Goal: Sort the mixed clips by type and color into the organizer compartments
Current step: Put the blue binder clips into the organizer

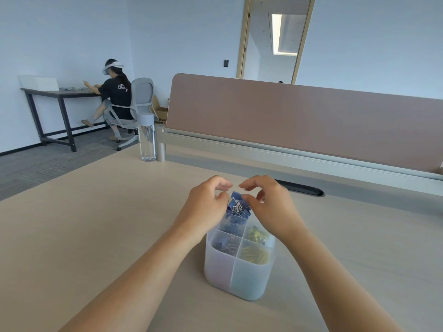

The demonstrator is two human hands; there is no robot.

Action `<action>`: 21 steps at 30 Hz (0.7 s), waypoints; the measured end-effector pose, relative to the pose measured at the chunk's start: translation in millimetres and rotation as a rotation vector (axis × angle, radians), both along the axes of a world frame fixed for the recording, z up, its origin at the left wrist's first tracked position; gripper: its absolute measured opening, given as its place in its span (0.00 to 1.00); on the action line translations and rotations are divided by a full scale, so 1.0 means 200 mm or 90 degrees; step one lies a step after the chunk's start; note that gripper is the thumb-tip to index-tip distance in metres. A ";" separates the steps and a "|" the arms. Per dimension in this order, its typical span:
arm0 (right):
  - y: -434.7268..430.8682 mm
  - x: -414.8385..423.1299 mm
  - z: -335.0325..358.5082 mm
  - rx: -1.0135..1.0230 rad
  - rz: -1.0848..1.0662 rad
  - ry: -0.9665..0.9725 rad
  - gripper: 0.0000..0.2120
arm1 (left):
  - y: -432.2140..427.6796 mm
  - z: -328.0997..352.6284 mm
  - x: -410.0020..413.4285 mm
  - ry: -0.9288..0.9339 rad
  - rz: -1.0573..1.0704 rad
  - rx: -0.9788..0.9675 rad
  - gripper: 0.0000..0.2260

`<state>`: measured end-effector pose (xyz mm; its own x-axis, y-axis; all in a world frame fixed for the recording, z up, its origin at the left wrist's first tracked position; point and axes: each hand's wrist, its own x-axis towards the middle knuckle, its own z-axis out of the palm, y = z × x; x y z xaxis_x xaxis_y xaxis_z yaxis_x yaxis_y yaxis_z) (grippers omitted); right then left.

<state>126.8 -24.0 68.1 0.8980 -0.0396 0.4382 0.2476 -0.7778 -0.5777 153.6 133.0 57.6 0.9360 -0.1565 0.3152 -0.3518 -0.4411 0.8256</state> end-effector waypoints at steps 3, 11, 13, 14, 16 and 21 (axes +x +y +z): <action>-0.01 0.00 0.02 -0.051 0.016 0.033 0.07 | 0.03 0.00 0.03 0.001 0.001 0.000 0.09; -0.02 -0.02 0.07 -0.026 0.073 0.066 0.11 | 0.01 -0.01 0.02 -0.001 -0.072 0.017 0.12; -0.02 -0.03 0.05 0.002 0.055 0.037 0.11 | 0.01 -0.01 0.02 -0.004 -0.051 0.017 0.10; -0.03 -0.04 0.05 0.002 0.045 0.013 0.10 | 0.01 -0.02 0.03 -0.007 -0.041 0.020 0.09; -0.03 -0.06 0.08 -0.017 0.071 -0.001 0.09 | 0.02 -0.02 0.04 -0.025 -0.024 0.040 0.07; 0.05 -0.09 0.14 -0.204 0.209 0.141 0.05 | 0.02 -0.03 0.05 -0.044 0.017 0.069 0.06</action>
